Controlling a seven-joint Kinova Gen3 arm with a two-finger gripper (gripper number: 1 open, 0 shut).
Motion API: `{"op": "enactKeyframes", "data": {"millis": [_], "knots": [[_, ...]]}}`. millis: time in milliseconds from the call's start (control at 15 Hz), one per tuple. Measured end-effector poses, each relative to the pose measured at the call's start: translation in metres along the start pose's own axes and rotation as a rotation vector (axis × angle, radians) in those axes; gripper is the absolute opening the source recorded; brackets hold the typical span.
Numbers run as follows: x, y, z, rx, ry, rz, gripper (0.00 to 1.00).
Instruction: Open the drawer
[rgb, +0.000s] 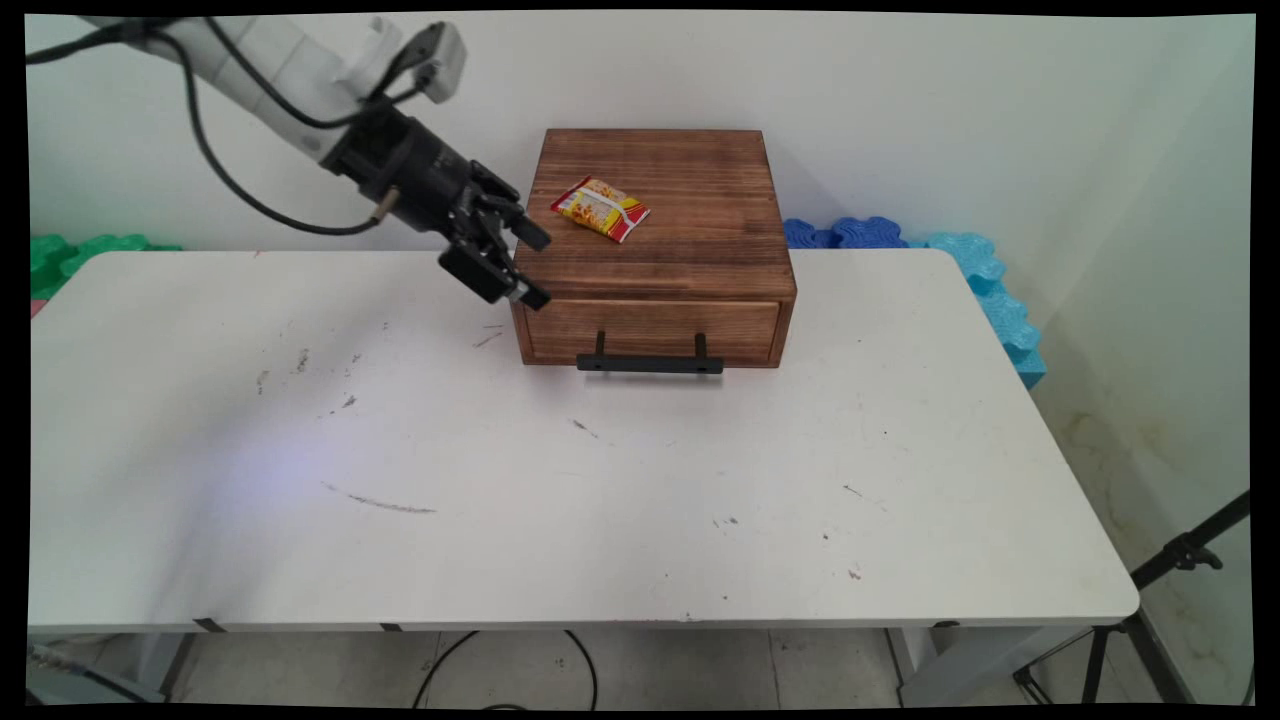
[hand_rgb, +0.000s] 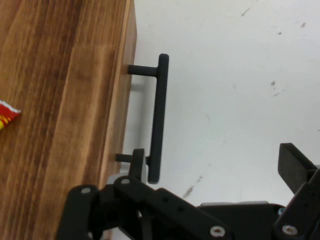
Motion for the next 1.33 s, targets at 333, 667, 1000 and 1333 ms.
{"op": "enactKeyframes", "data": {"millis": [333, 667, 1000, 1333], "knots": [[0.020, 0.006, 0.034, 0.040, -0.092, 0.056, 1.00], [0.032, 0.013, 0.078, 0.064, -0.182, 0.090, 1.00], [0.037, 0.021, 0.123, 0.066, -0.234, 0.115, 1.00], [0.039, 0.024, 0.163, 0.077, -0.258, 0.139, 1.00]]}}
